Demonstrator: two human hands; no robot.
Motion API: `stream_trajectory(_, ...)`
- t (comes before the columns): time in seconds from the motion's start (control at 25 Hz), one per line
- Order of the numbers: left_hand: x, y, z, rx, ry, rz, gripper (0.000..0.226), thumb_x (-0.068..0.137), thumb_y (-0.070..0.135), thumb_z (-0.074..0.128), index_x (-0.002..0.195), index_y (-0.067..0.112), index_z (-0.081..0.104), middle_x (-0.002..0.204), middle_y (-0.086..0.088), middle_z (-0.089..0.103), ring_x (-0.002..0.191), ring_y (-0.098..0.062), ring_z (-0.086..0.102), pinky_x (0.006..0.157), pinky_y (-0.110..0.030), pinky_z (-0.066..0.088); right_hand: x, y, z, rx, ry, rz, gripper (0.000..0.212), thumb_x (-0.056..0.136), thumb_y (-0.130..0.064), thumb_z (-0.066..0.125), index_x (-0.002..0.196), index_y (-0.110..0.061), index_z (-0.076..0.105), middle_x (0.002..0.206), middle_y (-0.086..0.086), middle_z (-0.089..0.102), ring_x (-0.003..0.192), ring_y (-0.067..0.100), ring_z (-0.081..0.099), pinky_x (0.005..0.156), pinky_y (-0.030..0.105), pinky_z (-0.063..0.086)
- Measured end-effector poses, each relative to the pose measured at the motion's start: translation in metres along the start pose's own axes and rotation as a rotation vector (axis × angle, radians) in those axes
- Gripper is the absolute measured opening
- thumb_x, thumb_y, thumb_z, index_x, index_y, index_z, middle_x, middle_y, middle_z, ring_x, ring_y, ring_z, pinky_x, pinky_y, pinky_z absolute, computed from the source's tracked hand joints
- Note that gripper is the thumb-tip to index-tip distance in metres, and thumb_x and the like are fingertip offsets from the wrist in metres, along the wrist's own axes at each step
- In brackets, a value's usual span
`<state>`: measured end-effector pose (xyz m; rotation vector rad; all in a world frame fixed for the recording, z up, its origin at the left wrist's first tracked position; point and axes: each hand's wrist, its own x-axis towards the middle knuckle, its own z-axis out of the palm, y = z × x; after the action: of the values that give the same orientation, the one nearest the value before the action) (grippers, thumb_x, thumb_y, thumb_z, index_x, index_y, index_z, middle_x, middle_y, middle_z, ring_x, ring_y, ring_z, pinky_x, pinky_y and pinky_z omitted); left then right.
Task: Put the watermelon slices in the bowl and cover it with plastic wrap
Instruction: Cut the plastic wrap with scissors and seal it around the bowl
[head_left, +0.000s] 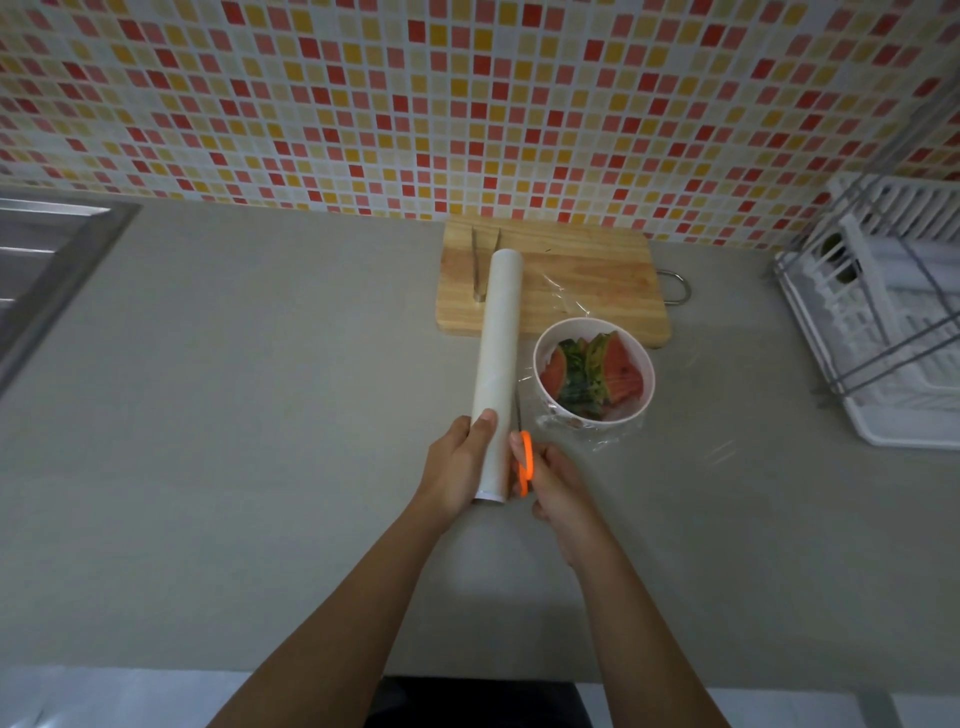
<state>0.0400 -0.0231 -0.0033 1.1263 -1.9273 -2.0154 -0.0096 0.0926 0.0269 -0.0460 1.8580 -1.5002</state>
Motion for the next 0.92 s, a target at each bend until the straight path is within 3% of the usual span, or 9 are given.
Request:
stream_trajectory(0.2,-0.001,0.002,-0.003,-0.036,-0.017,-0.003,0.035,0.091,0.045,0.051,0.078,0.014,0.060,0.079,-0.002,0.065,0.066,-0.010,0.061,0.062,-0.023,0.046,0.009,-0.007,0.003,0.043,0.025,-0.100,0.029,0.088,-0.037,0.057,0.065,-0.019,0.056,0.059,0.000,0.053,0.043,-0.002,0.047,0.041,0.006,0.033)
stream_trajectory(0.36,-0.002,0.002,-0.010,-0.049,-0.060,-0.014,0.036,0.093,0.042,0.051,0.088,0.008,0.063,0.088,-0.010,0.068,0.077,-0.019,0.063,0.075,-0.036,0.050,0.017,-0.015,0.010,-0.003,0.024,-0.131,0.040,0.090,-0.038,0.054,0.054,-0.019,0.049,0.054,0.000,0.046,0.042,-0.001,0.042,0.042,0.006,0.031)
stream_trajectory(0.76,-0.007,0.001,-0.033,-0.163,-0.113,0.001,0.029,0.096,0.030,0.048,0.098,0.007,0.066,0.088,-0.005,0.068,0.071,-0.007,0.064,0.062,-0.018,0.050,0.025,-0.014,0.024,0.086,0.022,-0.138,0.019,0.090,-0.027,0.057,0.075,-0.016,0.061,0.064,-0.002,0.055,0.045,-0.007,0.048,0.043,0.005,0.035)
stream_trajectory(0.92,-0.004,0.003,-0.042,-0.183,-0.130,-0.015,0.033,0.096,0.033,0.047,0.094,0.004,0.062,0.088,-0.014,0.066,0.075,-0.020,0.062,0.068,-0.030,0.051,0.021,-0.003,0.031,0.063,0.017,0.009,0.027,0.080,-0.050,0.062,0.078,-0.023,0.060,0.061,-0.009,0.058,0.047,-0.006,0.051,0.046,0.012,0.039)
